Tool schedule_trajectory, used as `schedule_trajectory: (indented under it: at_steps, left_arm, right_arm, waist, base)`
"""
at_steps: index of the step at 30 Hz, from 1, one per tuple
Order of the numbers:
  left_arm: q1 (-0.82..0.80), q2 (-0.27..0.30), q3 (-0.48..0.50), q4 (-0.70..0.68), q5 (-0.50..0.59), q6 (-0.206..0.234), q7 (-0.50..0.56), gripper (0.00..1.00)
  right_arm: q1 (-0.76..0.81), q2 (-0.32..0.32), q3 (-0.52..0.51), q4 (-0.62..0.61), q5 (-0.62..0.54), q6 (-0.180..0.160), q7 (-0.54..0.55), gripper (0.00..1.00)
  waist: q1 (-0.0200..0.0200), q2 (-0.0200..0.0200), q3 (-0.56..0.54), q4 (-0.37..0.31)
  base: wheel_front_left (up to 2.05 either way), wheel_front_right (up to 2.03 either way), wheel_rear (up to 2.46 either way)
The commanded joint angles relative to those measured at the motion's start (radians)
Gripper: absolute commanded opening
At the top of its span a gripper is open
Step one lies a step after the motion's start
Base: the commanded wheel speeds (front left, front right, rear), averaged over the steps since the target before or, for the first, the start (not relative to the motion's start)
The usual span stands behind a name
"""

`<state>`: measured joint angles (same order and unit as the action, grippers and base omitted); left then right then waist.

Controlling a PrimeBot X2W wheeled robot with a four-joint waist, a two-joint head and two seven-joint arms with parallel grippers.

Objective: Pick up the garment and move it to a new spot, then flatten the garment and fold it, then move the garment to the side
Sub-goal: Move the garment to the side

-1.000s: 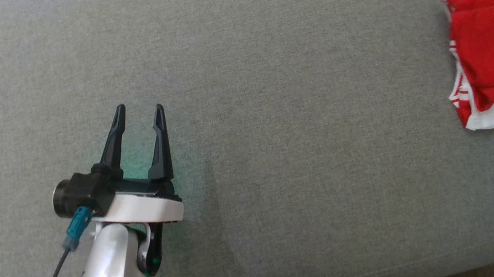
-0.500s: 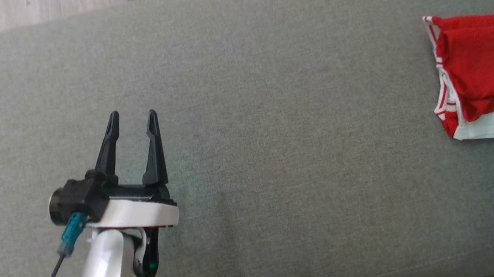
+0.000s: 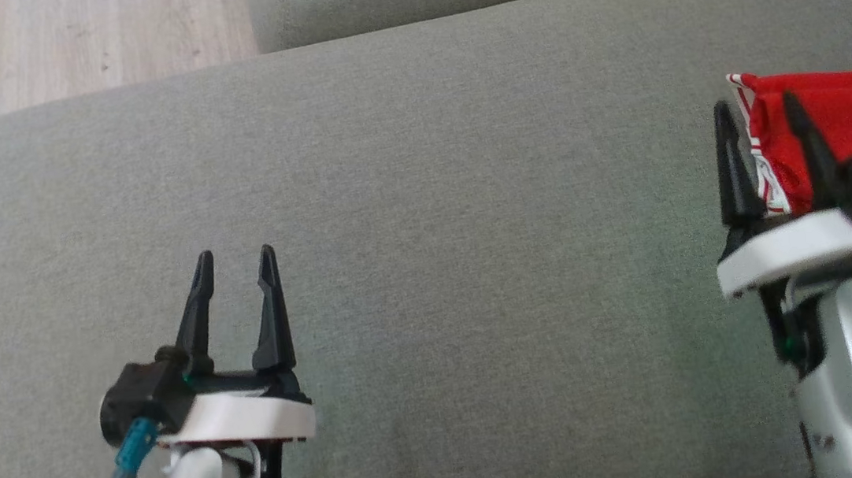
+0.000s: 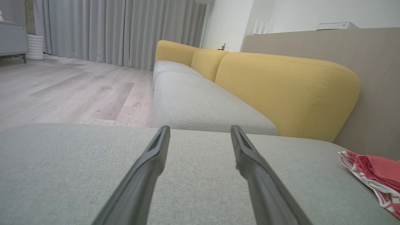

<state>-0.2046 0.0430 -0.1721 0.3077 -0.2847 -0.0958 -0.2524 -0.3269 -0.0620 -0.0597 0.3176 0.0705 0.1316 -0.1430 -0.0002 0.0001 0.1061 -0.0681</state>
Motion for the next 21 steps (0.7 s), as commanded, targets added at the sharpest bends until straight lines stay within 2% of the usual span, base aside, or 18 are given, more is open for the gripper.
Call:
schedule_trajectory:
  at_steps: [1,7,21]
  left_arm:
    - [-0.012,0.007,0.020,-0.039,-0.009,0.006,-0.009,1.00]
    - [0.017,0.007,0.001,-0.049,-0.027,0.018,-0.009,1.00]
    - [0.032,0.007,0.008,-0.070,-0.009,0.053,-0.009,1.00]
  right_arm:
    - [-0.006,0.009,0.033,-0.032,0.017,-0.001,-0.022,1.00]
    - [0.090,0.011,0.095,0.016,0.127,-0.001,-0.091,1.00]
    - [0.117,0.012,0.127,0.054,0.140,-0.001,-0.118,1.00]
  waist:
    - [0.0002,-0.0001,-0.006,0.006]
    - [0.0002,-0.0001,-0.013,0.027]
    - [0.0002,-0.0001,-0.024,0.031]
  base:
    - [0.00,0.00,0.00]
    - [0.00,0.00,0.00]
    - [0.00,0.00,0.00]
